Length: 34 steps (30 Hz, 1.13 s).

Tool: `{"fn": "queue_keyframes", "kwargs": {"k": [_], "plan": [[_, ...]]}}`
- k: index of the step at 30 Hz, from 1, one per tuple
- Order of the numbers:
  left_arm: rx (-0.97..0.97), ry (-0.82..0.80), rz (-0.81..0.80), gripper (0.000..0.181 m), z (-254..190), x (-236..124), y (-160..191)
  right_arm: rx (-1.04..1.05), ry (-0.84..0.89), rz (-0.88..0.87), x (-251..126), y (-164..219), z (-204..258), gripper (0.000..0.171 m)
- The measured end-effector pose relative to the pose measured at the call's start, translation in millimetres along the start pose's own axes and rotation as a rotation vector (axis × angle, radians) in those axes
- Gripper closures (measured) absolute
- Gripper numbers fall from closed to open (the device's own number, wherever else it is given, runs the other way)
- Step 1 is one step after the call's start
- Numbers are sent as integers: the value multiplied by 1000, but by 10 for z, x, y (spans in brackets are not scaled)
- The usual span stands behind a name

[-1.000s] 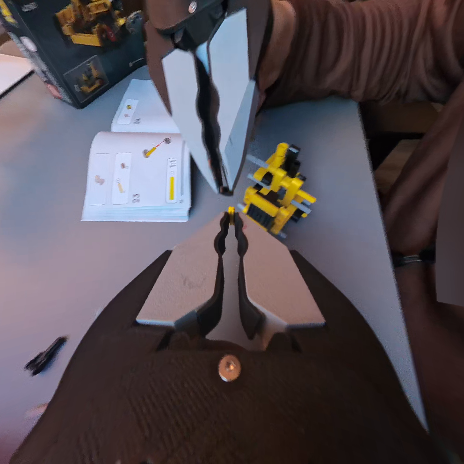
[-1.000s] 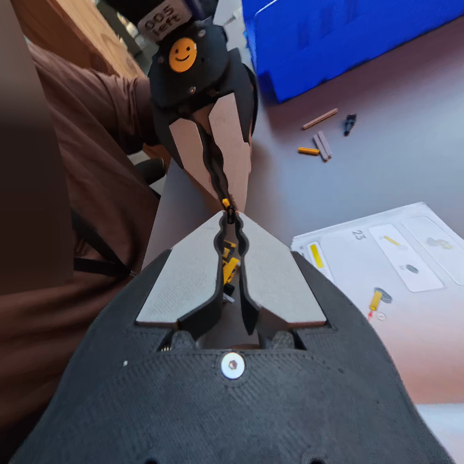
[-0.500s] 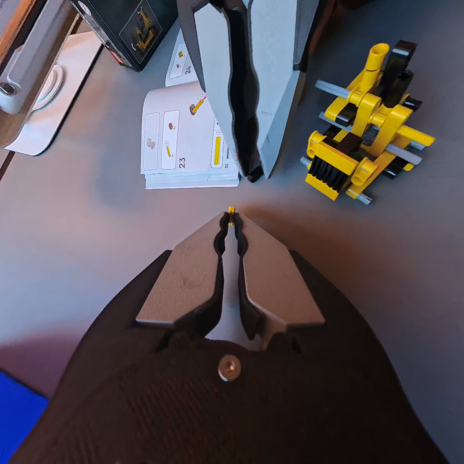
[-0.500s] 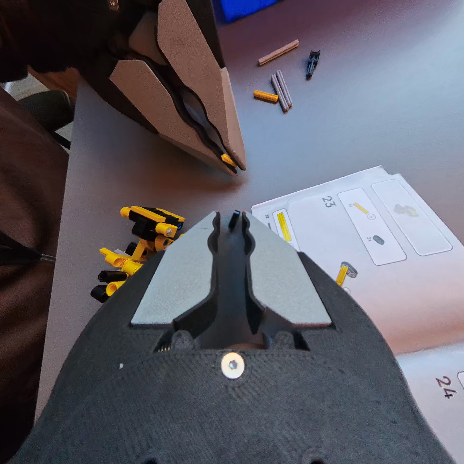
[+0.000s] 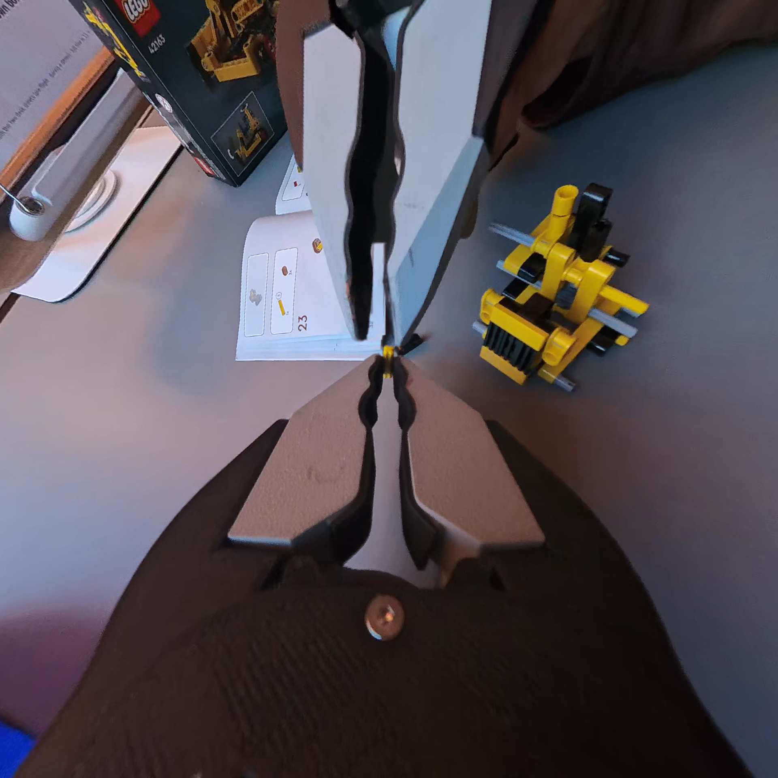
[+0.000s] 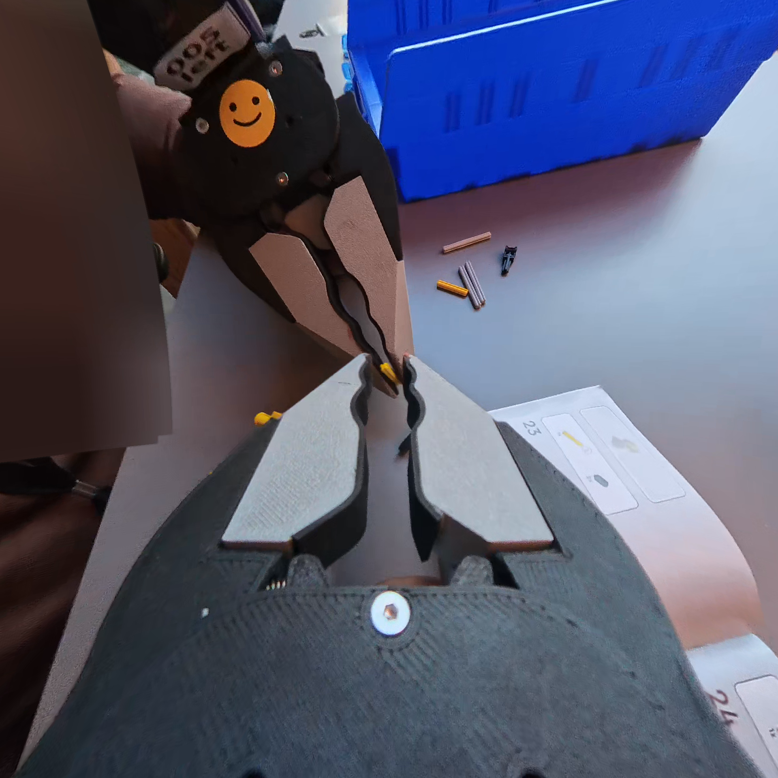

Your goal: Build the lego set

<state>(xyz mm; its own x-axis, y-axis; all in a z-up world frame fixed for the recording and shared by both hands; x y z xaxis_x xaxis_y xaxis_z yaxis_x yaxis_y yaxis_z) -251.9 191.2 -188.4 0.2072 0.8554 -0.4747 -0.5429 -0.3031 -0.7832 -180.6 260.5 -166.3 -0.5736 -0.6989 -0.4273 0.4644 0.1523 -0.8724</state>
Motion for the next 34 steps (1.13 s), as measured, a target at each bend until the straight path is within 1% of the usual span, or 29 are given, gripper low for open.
{"fn": "queue_keyframes", "kwargs": {"k": [3,6,10,14,15,16,23,30,34], "plan": [[-13,8,1,180,-7,-1,-9,-26,-2,26,46,23,15,169],[-29,10,11,180,0,1,-5,-31,8,25,48,26,7,171],[-40,3,8,180,16,-7,-7,-24,34,22,-11,29,-30,171],[-70,-10,18,180,68,-11,0,18,-9,-33,-58,18,-40,171],[-75,-7,18,180,71,-13,0,31,-18,-47,-57,9,-43,164],[-77,-7,15,180,72,-15,-4,40,-19,-52,-51,5,-47,162],[-68,-9,5,180,36,-32,-44,-9,-7,-18,20,23,-23,169],[-108,-22,-17,179,77,-45,-61,15,0,-50,-44,2,-56,170],[-96,-31,12,180,78,-11,-13,52,-14,-94,-126,-11,-87,171]]}}
Point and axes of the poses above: each gripper's, where its closed fingertips meet, x out along the fingers, y out of its underside, z = x × y across the jaws, the point moved 7 cm from there along -x, back along the fingers, and after that the axes turned 15 degrees about -y, right-handed, at the moved point
